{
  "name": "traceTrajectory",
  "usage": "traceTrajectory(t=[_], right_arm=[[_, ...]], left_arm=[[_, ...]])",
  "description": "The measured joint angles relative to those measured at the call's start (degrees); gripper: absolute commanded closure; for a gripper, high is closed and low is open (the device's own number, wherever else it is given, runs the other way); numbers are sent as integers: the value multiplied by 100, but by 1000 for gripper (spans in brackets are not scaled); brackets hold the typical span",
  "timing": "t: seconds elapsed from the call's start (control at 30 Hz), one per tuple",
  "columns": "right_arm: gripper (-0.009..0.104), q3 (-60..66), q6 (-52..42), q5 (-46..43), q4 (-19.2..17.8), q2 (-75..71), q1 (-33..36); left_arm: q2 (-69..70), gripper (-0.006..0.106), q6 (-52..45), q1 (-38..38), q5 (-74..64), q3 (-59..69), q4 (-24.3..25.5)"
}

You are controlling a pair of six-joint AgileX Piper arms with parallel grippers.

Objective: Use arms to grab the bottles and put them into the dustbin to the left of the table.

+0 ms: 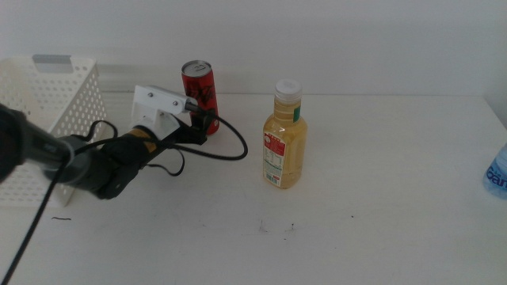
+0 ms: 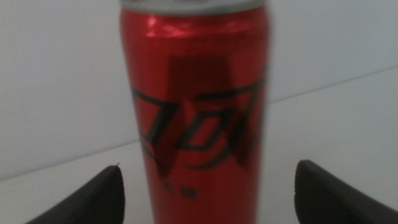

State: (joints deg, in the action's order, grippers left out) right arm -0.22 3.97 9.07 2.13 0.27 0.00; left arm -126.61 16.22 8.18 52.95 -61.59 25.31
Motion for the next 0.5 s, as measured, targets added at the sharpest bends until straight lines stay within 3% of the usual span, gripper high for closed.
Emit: traceTrajectory(t=[0.4,0.5], right_arm=[[5,0,0,0,0,0,0],[5,0,0,0,0,0,0]], left_arm=[[-815,7,373,95,-459,-1298,-13],[-815,14,387,95,-516,-1324,-25]])
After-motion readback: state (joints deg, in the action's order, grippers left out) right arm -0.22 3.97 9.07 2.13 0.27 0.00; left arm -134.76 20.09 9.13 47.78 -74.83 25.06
